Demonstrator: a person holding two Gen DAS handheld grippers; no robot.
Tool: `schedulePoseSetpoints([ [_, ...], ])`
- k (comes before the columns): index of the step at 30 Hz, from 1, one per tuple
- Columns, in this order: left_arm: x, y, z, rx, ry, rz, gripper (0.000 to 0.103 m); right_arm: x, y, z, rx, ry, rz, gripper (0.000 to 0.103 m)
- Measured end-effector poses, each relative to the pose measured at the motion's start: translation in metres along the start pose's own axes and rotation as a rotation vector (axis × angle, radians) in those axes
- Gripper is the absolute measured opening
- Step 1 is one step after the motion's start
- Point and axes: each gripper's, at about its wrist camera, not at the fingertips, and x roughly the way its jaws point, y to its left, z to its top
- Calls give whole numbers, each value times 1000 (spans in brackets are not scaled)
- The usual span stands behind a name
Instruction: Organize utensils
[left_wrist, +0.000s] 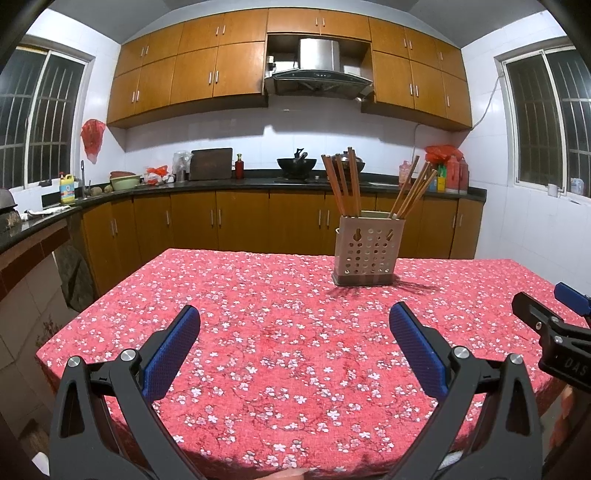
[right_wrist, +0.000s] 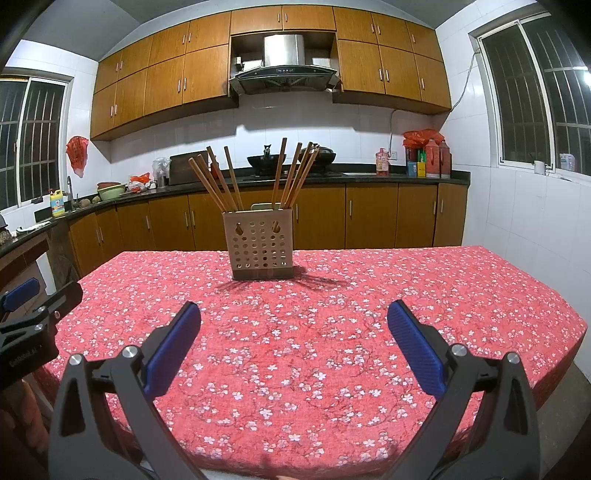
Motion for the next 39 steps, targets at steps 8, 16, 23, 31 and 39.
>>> schedulePoseSetpoints([
  [8, 2, -1, 0, 6, 2, -2, 101, 0, 0, 0, 0, 1, 0, 99],
  [16, 2, -1, 0, 5, 5, -3, 101, 0, 1, 0, 0, 1, 0, 99],
  [23, 2, -3, 0, 6, 7, -3, 101, 0, 1, 0, 0, 1, 0, 99],
  [31, 5, -1, -1, 3, 16, -5, 101, 0, 0, -1, 1, 3, 2, 99],
  [39, 5, -1, -1, 0, 19, -7, 101, 1, 0, -2, -1, 5, 5, 99],
])
